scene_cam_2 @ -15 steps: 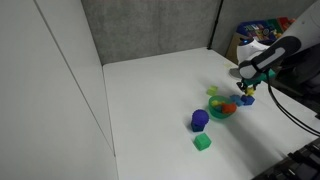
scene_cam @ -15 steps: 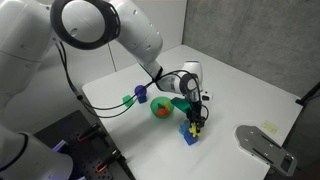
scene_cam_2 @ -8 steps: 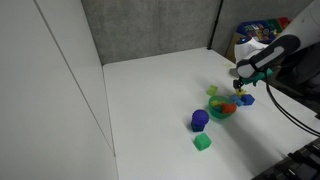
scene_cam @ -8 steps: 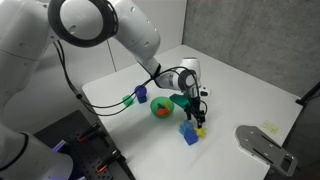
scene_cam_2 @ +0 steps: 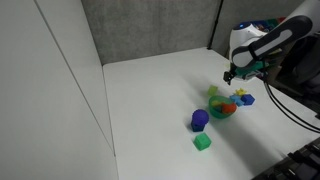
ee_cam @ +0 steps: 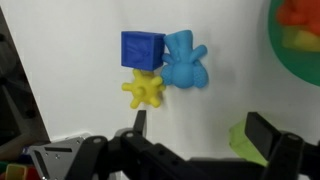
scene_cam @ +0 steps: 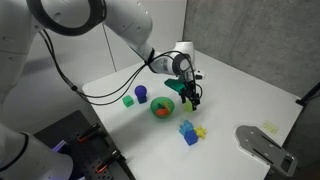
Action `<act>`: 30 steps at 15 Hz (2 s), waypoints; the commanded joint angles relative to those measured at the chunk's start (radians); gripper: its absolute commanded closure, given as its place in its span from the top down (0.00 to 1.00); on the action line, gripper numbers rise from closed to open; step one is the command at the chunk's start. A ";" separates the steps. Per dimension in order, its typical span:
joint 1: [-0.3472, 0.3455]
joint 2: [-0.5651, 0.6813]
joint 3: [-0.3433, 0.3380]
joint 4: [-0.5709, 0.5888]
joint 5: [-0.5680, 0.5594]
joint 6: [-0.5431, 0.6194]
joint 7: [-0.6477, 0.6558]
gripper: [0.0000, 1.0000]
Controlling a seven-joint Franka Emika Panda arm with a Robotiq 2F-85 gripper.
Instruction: Take the round yellow toy out of the bowl and put it on the blue block
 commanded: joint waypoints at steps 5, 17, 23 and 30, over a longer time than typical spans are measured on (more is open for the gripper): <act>-0.020 -0.240 0.111 -0.150 0.079 -0.038 -0.111 1.00; -0.034 -0.602 0.225 -0.203 0.272 -0.408 -0.251 1.00; -0.031 -0.752 0.245 -0.158 0.283 -0.521 -0.219 1.00; -0.035 -0.847 0.248 -0.179 0.281 -0.504 -0.228 1.00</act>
